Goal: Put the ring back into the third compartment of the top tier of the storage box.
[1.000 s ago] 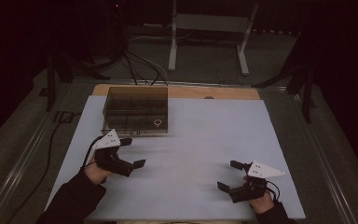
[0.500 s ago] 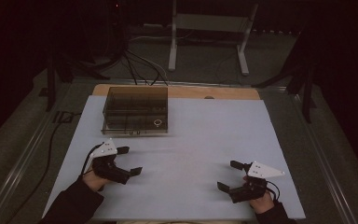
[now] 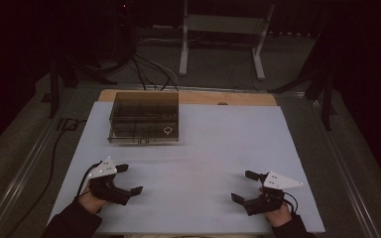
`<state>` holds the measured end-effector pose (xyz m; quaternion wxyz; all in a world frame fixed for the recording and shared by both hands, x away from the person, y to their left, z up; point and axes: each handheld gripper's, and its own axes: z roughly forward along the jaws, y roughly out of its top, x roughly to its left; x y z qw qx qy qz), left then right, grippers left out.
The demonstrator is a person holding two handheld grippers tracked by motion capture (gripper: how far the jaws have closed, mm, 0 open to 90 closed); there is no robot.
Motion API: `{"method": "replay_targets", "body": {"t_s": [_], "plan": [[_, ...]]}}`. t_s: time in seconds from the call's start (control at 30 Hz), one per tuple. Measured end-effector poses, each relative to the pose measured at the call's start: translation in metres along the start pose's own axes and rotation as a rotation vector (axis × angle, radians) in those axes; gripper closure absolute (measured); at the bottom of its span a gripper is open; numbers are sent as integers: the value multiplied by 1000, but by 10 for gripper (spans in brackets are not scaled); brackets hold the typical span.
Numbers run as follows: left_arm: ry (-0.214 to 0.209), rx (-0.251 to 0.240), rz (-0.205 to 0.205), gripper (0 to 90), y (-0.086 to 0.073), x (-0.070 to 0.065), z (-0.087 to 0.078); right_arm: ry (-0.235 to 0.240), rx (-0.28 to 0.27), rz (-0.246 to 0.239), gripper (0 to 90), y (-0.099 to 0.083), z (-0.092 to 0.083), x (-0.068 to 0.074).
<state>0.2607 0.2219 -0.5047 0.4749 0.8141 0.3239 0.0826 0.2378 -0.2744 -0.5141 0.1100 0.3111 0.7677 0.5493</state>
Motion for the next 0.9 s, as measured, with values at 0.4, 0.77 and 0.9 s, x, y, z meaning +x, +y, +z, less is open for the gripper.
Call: {"method": "replay_targets", "body": {"t_s": [0.4,0.77,0.9], "plan": [[29,-2,0,6,-9,0,-9,0,0,-3,0,0,0,0],[39,-14,7,6,-12,-1,-12,1,3,-4,0,0,1,0],[33,-14,13,6,-12,-2,-12,1,2,-3,0,0,1,-1]]}}
